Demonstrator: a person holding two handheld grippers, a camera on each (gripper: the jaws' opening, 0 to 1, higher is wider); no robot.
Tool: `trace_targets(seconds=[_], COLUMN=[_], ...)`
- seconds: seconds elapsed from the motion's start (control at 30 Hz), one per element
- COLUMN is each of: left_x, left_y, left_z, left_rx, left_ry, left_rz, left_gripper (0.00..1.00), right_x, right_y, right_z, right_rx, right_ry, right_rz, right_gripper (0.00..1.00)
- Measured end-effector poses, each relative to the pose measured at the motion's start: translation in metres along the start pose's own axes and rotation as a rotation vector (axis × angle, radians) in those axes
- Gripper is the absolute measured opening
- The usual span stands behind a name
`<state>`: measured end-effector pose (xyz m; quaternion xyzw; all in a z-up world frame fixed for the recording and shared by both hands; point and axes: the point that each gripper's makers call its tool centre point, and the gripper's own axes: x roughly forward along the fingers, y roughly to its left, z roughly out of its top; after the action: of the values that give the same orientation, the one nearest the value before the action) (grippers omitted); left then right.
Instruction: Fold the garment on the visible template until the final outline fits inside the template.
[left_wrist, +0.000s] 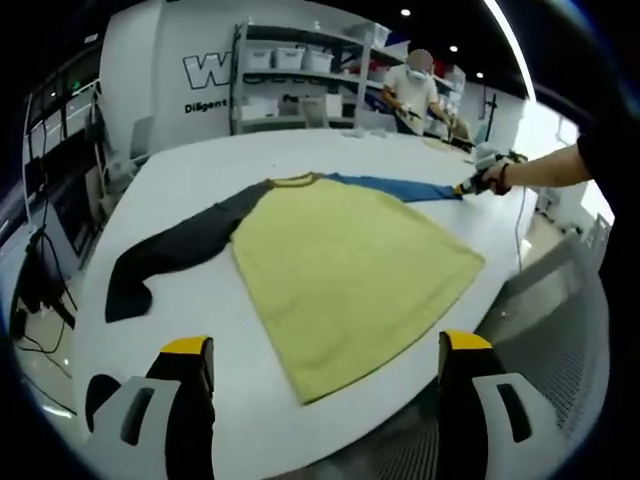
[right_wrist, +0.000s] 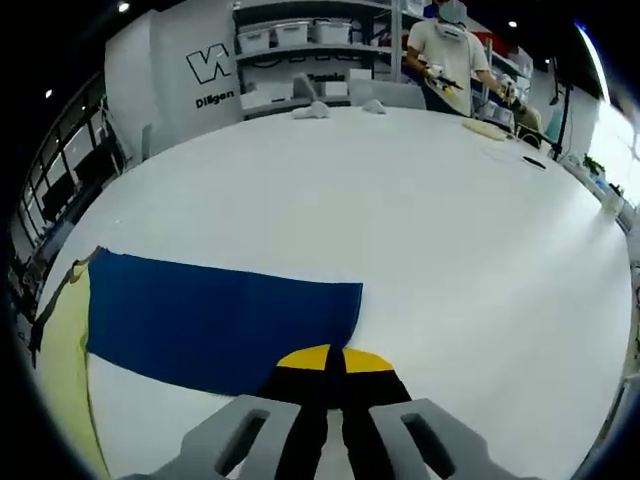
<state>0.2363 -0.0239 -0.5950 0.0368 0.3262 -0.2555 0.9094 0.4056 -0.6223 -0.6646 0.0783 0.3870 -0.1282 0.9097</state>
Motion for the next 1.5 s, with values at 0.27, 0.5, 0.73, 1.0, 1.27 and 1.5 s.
trace_targets(seconds=[0.27, 0.5, 0.73, 1.0, 1.27, 1.5], left_x=[-0.005, -0.008, -0.007, -0.008, -0.008, -0.007], left_y=[0.0, -0.003, -0.009, -0.011, -0.017, -0.02], left_z=[0.001, 0.001, 0.004, 0.004, 0.0, -0.001], left_rx=[-0.003, 0.001, 0.029, 0.026, 0.027, 0.053], left_ry=[-0.005, -0.01, -0.017, -0.021, -0.004, 0.007], left_rz=[0.008, 0.003, -0.019, -0.033, -0.06, -0.073], left_gripper=[0.89, 0.9, 0.93, 0.93, 0.96, 0.99], right_x=[-0.016, 0.01, 0.012, 0.004, -0.004, -0.018], right_y=[0.02, 0.025, 0.059, 0.108, 0.158, 0.209], right_z=[0.007, 0.023, 0.041, 0.057, 0.07, 0.079], right_rx=[0.043, 0.008, -0.03, -0.073, -0.047, -0.063], right_ry=[-0.003, 0.007, 0.012, -0.031, -0.045, -0.052], right_rz=[0.037, 0.084, 0.153, 0.216, 0.27, 0.368], right_gripper=[0.0, 0.0, 0.0, 0.0, 0.0, 0.0])
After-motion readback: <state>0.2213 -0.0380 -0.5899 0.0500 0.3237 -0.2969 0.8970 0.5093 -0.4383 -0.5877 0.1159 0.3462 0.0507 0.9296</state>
